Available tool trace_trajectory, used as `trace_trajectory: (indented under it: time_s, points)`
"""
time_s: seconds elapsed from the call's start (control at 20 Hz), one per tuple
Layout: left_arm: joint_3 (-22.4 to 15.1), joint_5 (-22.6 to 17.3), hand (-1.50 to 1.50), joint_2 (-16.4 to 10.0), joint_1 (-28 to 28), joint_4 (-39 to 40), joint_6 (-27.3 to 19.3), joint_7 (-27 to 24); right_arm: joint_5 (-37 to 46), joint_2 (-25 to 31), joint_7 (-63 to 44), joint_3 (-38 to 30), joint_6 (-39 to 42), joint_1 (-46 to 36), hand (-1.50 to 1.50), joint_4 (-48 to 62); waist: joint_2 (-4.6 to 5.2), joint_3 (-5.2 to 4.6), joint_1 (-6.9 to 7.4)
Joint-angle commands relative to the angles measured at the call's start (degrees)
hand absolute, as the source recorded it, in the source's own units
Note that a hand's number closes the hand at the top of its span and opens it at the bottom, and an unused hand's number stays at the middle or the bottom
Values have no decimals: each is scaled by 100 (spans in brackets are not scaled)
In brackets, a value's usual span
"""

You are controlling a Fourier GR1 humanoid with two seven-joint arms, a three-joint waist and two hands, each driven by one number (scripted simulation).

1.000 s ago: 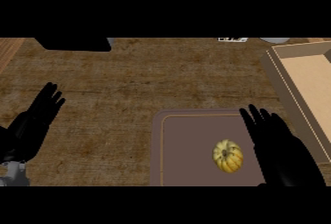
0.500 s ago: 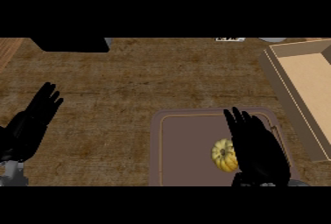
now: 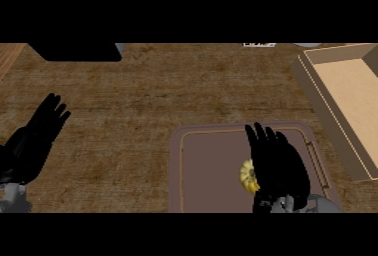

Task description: Pick the squash from the tray and place it in the cardboard box

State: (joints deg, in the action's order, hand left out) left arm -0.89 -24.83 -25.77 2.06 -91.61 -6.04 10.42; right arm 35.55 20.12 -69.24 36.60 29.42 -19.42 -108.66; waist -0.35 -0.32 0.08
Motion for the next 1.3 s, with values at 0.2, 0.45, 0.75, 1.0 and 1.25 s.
trace_trajectory:
  time_s: [0.2,0.45,0.75,1.0,1.25]
  points:
    - [90,-67,0,19,-115,-21,122,15,326,-712,-1587,48,1020,-190,-150,-25,3,14,-15]
    - [-157,282,0,222,72,-161,-244,163,587,-1214,-1334,-212,1190,-657,-150,591,23,21,4]
    - [164,48,0,-48,-52,-313,23,226,1057,-1528,-1432,-103,1555,-259,-150,644,-3,19,-2]
    - [-109,271,0,242,-103,-324,-124,209,1461,-1926,-1285,-205,1731,-108,-150,808,5,24,-41]
    - [180,49,0,111,-154,-178,174,117,1866,-1996,-1074,-445,1816,23,-150,1019,14,23,-26]
